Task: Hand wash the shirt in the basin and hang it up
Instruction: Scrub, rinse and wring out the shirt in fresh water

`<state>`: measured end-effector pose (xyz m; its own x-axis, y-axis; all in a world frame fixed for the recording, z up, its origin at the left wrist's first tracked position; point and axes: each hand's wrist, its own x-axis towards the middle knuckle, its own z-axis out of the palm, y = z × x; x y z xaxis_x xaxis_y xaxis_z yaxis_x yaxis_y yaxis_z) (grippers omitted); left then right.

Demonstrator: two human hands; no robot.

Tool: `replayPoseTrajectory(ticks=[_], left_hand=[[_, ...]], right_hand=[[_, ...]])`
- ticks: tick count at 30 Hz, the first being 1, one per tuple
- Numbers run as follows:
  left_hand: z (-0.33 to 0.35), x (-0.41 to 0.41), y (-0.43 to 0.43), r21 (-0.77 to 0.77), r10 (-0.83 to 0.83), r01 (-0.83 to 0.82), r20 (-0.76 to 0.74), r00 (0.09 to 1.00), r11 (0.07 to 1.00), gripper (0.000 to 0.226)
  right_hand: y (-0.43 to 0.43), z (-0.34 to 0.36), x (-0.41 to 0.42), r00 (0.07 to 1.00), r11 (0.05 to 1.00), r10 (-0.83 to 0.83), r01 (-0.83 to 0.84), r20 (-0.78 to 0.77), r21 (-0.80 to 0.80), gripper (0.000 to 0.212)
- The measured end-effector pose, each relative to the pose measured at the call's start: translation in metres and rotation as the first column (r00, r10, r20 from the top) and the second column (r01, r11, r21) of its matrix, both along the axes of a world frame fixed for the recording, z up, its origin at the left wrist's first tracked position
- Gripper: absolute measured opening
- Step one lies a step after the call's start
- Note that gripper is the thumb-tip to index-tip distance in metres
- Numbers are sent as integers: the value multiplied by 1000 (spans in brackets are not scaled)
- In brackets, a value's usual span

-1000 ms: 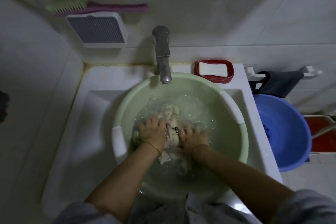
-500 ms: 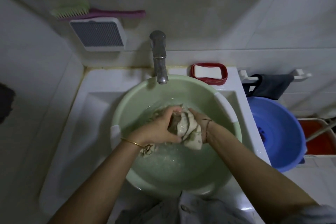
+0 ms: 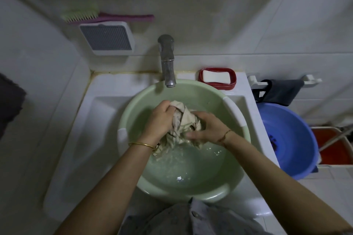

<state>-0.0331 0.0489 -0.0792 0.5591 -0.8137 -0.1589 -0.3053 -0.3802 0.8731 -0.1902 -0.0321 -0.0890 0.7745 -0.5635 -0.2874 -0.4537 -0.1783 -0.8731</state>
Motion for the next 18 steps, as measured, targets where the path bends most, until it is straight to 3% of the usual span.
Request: replayPoseTrajectory(ticks=[2,4,6,9,12,14,16,18], left_hand=[[-1,4,-3,47,-3,0,50,999,999,22],[6,5,-3,56,24,-27,52,998,998,23],[14,7,-4,16,108,-107,-157,982,994,21],[30,11,-9,33,206,-235,-614,762,971,23],[40,13,-11,39,225,-289,-727,648,957,25],[40,14,-8,30,195,-249,-714,672,968,29],[36,12,-4,65,116,-98,-669,734,993,34],[27,6,0,133,45,42,-589,807,990,22]], right_hand=[[-1,-7,5,988,982,-123,107,-95,-158,17],[-6,-6,7,964,962,-152,93,-219,-258,27],[-11,5,7,967,961,-136,76,-213,-265,34],[-15,23,0,990,989,-128,131,-50,66,24],[-17,18,-5,981,972,-194,193,-5,134,25],[-14,12,-1,930,909,-366,348,42,230,24],[-17,7,6,827,777,-559,500,53,382,22],[-20,6,10,744,652,-667,550,49,521,26]])
